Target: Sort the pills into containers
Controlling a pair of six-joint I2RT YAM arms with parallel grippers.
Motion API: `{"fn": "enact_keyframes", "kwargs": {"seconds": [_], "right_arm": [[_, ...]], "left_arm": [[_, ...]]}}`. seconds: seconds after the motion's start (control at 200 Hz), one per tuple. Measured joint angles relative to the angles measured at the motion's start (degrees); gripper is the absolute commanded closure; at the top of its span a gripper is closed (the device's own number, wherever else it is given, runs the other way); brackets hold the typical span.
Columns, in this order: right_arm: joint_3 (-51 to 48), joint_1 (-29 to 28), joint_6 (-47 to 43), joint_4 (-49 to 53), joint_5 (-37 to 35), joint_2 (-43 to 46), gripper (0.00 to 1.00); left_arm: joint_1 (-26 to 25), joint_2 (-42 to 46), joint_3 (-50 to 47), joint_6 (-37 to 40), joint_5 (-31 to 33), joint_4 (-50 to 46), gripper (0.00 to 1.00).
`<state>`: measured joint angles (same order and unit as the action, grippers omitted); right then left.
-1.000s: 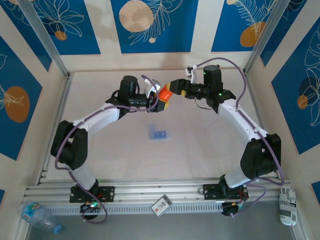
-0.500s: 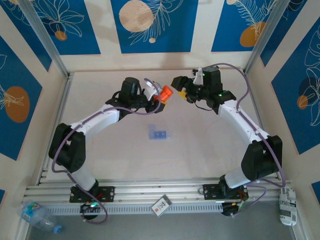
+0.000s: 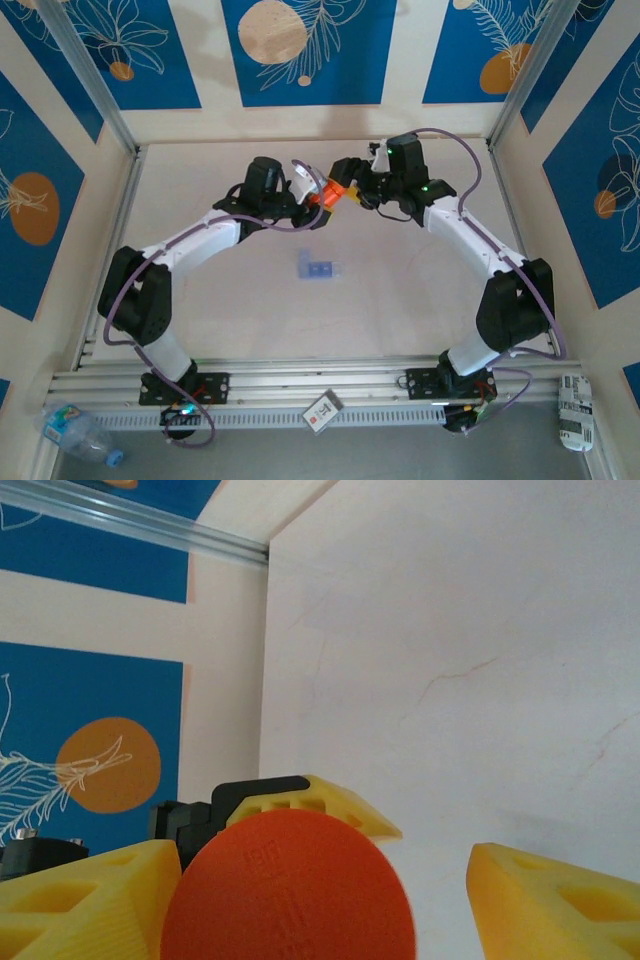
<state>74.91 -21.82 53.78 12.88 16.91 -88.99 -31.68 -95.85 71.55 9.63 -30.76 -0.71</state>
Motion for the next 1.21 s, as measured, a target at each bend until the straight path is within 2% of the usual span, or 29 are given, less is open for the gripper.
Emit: {"fn": "enact_keyframes", "kwargs": {"seconds": [0.135, 0.29, 0.355, 0.505, 0.605, 0.72, 0.84, 0.89, 1.055, 1.205], "right_arm": [[0.11, -0.72, -0.11, 0.02, 0.0, -0.2, 0.36], [0.2, -0.85, -0.26, -0.02, -0.07, -0.2, 0.55], [0.09, -0.83, -0.42, -0.31, -0.11, -0.17, 0.6], [-2.73, -0.37, -0.94, -4.48, 0.68, 0.55, 0.62], [-6.95, 0.28, -2.71, -9.81, 2.99, 1.9, 0.62], [-12.13, 1.88, -4.5, -19.63, 8.2, 3.52, 0.62], [-13.44, 3.39, -5.27, -25.24, 12.33, 4.24, 0.57], [-13.4, 3.61, -5.29, -26.4, 13.18, 4.26, 0.46], [-12.68, 3.91, -5.4, -25.68, 13.44, 4.42, 0.22], [-11.02, 4.63, -5.05, -22.14, 11.1, 5.42, 0.17]], "left_arm": [[-0.13, 0.0, 0.0, 0.0, 0.0, 0.0, 1.0], [-0.22, 0.0, 0.0, -0.04, 0.11, -0.04, 1.0], [-0.22, 0.0, -0.02, -0.07, 0.35, 0.09, 1.0], [0.0, 0.0, -0.74, -1.14, -0.31, 1.16, 1.0], [0.76, 0.0, -2.08, -3.8, -3.69, 2.84, 1.0], [1.92, -0.11, -3.06, -10.82, -11.1, 7.15, 1.0], [2.47, -0.33, -3.3, -17.03, -15.93, 12.5, 1.0], [2.67, -0.33, -3.3, -18.21, -16.81, 13.64, 1.0], [3.15, -0.31, -3.26, -18.56, -17.16, 14.01, 1.0], [3.93, -0.28, -3.26, -17.0, -15.28, 13.44, 1.0]]}}
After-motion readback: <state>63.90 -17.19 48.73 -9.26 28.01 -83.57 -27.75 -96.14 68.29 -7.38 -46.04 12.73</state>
